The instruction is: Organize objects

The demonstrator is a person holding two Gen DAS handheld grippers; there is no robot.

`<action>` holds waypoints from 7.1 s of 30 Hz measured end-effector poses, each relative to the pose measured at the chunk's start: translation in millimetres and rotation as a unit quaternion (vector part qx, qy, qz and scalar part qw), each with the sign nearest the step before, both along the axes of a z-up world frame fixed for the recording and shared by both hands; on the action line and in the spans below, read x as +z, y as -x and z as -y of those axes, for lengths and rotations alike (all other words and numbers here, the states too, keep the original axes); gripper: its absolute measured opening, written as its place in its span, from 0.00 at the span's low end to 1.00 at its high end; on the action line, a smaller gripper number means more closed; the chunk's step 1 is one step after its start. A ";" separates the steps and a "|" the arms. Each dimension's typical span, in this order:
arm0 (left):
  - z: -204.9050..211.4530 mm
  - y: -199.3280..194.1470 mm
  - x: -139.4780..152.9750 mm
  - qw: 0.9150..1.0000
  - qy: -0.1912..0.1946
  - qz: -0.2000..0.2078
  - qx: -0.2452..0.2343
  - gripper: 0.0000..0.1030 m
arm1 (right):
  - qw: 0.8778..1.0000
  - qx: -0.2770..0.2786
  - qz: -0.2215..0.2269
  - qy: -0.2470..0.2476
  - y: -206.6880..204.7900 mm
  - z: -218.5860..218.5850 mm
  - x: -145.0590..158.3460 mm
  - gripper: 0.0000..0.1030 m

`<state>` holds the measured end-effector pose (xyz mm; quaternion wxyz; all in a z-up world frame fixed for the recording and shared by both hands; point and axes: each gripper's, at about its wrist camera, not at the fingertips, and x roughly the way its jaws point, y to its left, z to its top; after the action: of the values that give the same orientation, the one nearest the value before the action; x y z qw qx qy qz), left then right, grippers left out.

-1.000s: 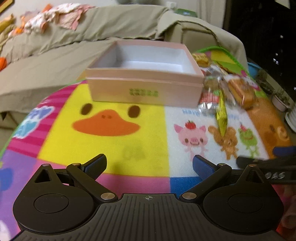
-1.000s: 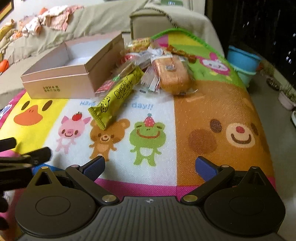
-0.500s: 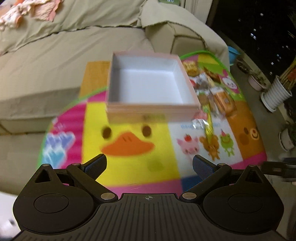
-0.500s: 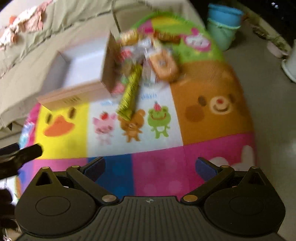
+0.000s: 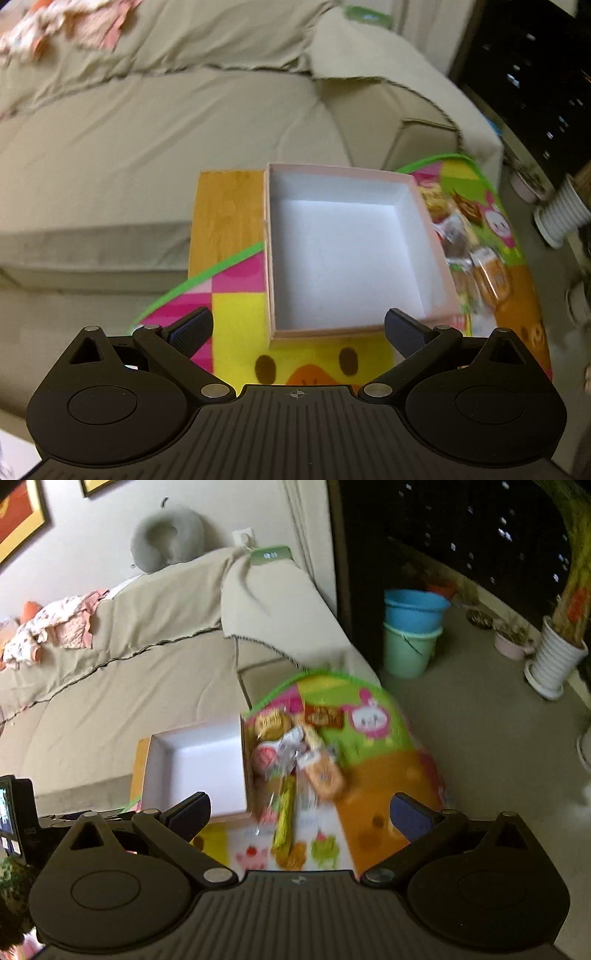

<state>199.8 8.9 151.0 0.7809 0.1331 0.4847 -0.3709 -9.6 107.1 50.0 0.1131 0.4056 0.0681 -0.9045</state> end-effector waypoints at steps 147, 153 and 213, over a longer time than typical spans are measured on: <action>31.2 -71.4 -41.6 0.847 0.019 0.015 -0.531 0.35 | 0.983 -0.132 0.116 -0.045 90.0 128.1 -73.1 0.14; 49.7 -50.8 -51.3 0.825 -0.013 -0.006 -0.565 0.32 | 0.978 -0.155 0.130 -0.051 75.1 135.5 -88.0 0.22; 68.4 -36.8 -82.9 0.700 -0.093 -0.018 -0.708 0.13 | 0.788 -0.542 0.196 0.216 253.5 115.6 -122.6 0.25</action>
<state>236.6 -59.6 68.1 0.2624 0.5025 0.2937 -0.7697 -263.1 -8.5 -72.6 -0.3004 0.5095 -0.3835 -0.7093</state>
